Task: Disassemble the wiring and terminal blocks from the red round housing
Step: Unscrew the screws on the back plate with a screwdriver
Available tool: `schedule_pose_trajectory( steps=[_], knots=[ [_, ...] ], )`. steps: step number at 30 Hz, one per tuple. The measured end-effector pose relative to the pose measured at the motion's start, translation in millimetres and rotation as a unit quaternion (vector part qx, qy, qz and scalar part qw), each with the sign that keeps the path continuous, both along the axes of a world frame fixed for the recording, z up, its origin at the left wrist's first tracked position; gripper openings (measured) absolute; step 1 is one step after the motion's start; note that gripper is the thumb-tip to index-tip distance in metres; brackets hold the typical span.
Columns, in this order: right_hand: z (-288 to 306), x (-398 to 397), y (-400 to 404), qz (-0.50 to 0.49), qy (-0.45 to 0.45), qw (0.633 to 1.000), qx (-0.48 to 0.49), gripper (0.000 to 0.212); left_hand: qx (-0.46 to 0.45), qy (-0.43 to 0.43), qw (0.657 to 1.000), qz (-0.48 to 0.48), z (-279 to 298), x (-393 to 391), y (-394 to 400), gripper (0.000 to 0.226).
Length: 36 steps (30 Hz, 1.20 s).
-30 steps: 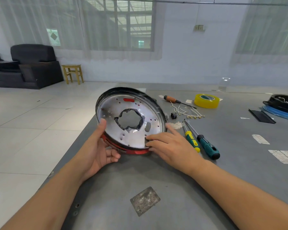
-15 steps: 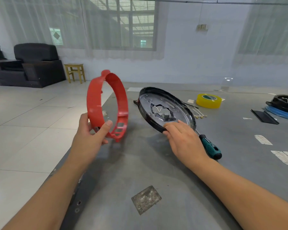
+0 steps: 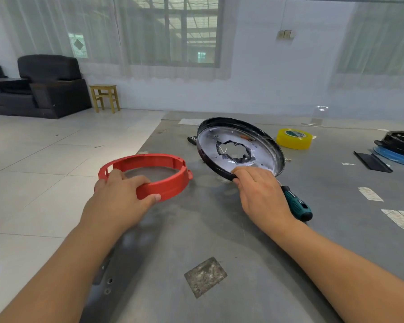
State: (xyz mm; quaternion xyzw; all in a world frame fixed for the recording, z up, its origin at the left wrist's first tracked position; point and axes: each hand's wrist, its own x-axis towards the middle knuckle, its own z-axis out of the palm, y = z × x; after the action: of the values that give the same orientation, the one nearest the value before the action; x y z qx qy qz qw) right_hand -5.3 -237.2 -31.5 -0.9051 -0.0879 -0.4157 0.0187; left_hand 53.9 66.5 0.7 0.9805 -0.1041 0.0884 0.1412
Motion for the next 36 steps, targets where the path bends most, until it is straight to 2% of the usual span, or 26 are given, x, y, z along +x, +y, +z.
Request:
schedule_pose_trajectory(
  steps=[4, 8, 12, 14, 17, 19, 21, 23, 25, 28, 29, 30, 32, 34, 36],
  knots=[
    [-1.9, 0.7, 4.6, 0.018, 0.005, 1.0, -0.015, 0.009, 0.043, 0.056, 0.997, -0.008, -2.2, 2.2, 0.5, 0.037],
    [0.0, 0.9, 10.8, 0.041, 0.005, 0.999, -0.015, 0.007, 0.077, 0.091, 0.993, -0.017, -5.6, 1.1, -0.4, 0.071],
    [6.1, -3.0, 17.2, 0.057, 0.02, 0.998, 0.005, 0.008, 0.051, 0.045, 0.998, -0.008, -4.5, -0.6, -3.8, 0.089],
    [10.7, -5.9, 20.1, 0.062, 0.031, 0.996, 0.055, 0.011, 0.045, 0.007, 0.999, 0.017, -4.2, -1.5, -6.6, 0.084],
    [18.9, -10.6, 25.7, 0.092, 0.02, 0.972, 0.216, 0.017, -0.002, -0.12, 0.993, -0.001, -6.1, -4.8, -15.7, 0.05],
    [25.7, -12.4, 28.4, 0.096, -0.014, 0.941, 0.323, 0.015, -0.061, -0.202, 0.974, -0.083, -9.4, -10.2, -27.0, 0.039],
    [31.2, -11.2, 27.5, 0.091, -0.027, 0.893, 0.44, 0.015, -0.08, -0.248, 0.953, -0.158, -13.4, -18.4, -42.5, 0.042],
    [37.0, -10.8, 25.6, 0.109, -0.026, 0.808, 0.578, 0.019, -0.069, -0.252, 0.941, -0.217, -18.8, -26.8, -59.8, 0.046],
    [42.4, -12.4, 23.8, 0.152, -0.033, 0.705, 0.692, 0.022, -0.052, -0.238, 0.934, -0.26, -23.7, -34.1, -77.1, 0.052],
    [47.2, -17.6, 21.8, 0.214, -0.049, 0.557, 0.801, 0.019, -0.025, -0.233, 0.927, -0.294, -28.3, -40.8, -100.6, 0.066],
    [47.3, -20.3, 21.6, 0.227, -0.043, 0.523, 0.82, 0.019, -0.019, -0.233, 0.926, -0.298, -29.2, -41.6, -107.5, 0.071],
    [46.6, -22.6, 21.0, 0.234, -0.035, 0.501, 0.832, 0.019, -0.017, -0.228, 0.926, -0.3, -29.5, -41.6, -114.1, 0.074],
    [43.2, -27.0, 20.0, 0.234, -0.02, 0.483, 0.843, 0.018, -0.018, -0.211, 0.932, -0.294, -28.9, -40.9, -126.6, 0.079],
    [40.6, -29.5, 19.6, 0.234, 0.0, 0.48, 0.845, 0.017, -0.004, -0.192, 0.938, -0.287, -27.9, -40.0, -138.7, 0.081],
    [38.7, -31.2, 16.1, 0.234, 0.03, 0.498, 0.835, 0.018, -0.009, -0.166, 0.946, -0.28, -29.7, -39.6, -148.1, 0.078]
  ],
)
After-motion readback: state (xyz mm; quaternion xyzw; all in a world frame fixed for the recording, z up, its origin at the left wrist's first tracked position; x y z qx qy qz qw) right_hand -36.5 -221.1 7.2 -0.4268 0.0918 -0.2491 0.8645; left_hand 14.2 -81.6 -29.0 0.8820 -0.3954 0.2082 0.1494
